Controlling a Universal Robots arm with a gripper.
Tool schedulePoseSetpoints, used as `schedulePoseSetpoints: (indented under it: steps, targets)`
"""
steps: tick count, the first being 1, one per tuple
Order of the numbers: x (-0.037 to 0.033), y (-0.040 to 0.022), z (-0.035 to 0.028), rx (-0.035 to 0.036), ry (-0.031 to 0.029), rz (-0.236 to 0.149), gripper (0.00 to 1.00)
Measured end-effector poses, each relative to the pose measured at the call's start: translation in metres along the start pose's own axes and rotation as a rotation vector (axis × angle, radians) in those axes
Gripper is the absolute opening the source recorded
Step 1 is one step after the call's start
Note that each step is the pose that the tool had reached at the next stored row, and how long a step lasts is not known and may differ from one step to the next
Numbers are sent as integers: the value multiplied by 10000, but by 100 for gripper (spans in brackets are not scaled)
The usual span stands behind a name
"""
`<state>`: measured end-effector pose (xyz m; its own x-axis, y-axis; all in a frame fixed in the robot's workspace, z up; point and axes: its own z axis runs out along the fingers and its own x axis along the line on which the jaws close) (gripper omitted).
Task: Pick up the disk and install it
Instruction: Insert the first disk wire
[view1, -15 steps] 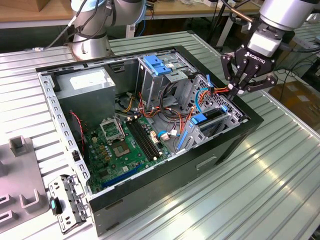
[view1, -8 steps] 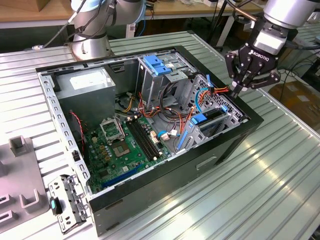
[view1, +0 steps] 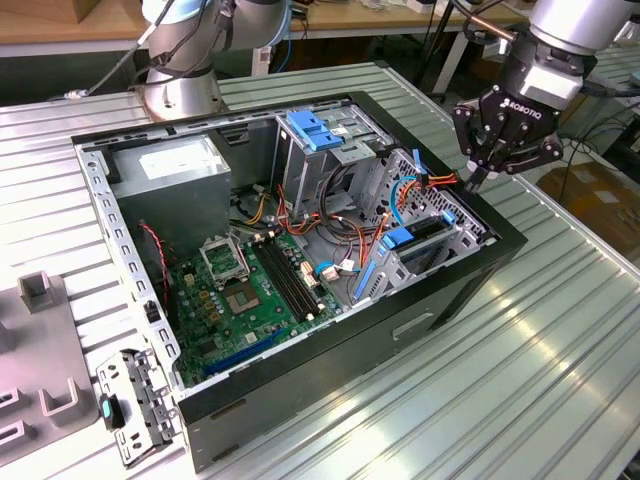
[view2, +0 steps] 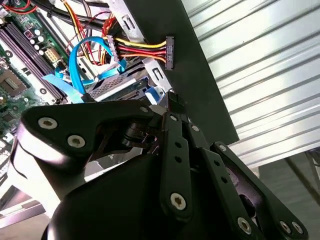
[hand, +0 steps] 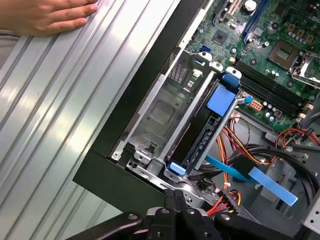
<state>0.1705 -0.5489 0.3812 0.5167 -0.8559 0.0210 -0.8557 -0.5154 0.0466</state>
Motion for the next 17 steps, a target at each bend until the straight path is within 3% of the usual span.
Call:
schedulePoseSetpoints:
  steps: [2,8,10,14,17]
  targets:
    - [-50,-88,-6,3,9,-158,11]
    - [-130,-186,-12,6,16,-312,11]
    - [-165,-246,-15,8,19,-388,11]
    - [-199,-304,-18,10,21,-457,11]
    - [-199,-306,-18,10,22,-467,11]
